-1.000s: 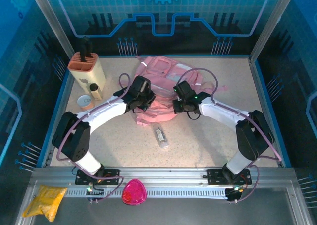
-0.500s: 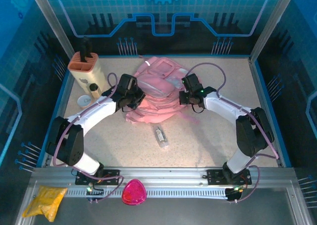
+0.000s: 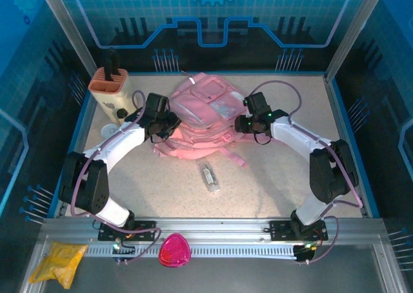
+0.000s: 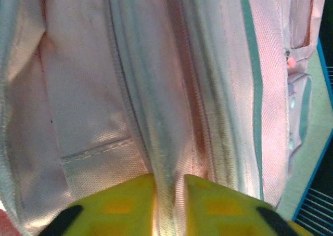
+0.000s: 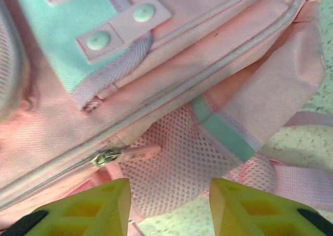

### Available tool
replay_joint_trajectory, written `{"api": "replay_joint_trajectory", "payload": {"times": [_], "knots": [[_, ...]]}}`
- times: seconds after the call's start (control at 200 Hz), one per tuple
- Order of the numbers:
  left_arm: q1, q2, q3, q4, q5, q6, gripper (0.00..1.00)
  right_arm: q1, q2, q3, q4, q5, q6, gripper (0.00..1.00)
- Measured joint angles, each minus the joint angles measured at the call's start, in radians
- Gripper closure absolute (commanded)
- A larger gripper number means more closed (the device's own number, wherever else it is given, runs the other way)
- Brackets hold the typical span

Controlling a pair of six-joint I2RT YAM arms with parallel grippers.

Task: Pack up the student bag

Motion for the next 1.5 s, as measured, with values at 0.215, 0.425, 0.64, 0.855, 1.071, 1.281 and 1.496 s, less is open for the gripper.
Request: {"api": "replay_joint_trajectory", "payload": {"times": [0.215, 0.425, 0.64, 0.855, 1.071, 1.281, 1.496], "knots": [[-0.057, -0.057, 0.000, -0.051, -0.082, 0.047, 0.51, -0.011, 0.022, 0.070, 0.000, -0.205, 0.114, 0.49], [-0.201, -0.082, 0.003, -0.084, -0.185, 0.050, 0.38, 0.004, 0.177, 0.215, -0.001, -0.301, 0.184, 0.50], [-0.290, -0.052, 0.038, -0.102, -0.270, 0.046, 0.24, 0.017, 0.295, 0.300, -0.010, -0.343, 0.192, 0.59], [-0.365, 0.006, 0.103, -0.124, -0.360, 0.039, 0.11, 0.026, 0.355, 0.327, 0.004, -0.386, 0.188, 0.78], [-0.408, 0.029, 0.113, -0.162, -0.439, 0.011, 0.01, 0.027, 0.351, 0.297, 0.056, -0.402, 0.223, 0.97], [-0.462, 0.066, 0.145, -0.223, -0.523, -0.012, 0.01, 0.027, 0.313, 0.229, 0.148, -0.415, 0.294, 1.00], [-0.517, 0.095, 0.193, -0.269, -0.581, -0.035, 0.01, 0.028, 0.266, 0.175, 0.215, -0.426, 0.383, 1.00]]}}
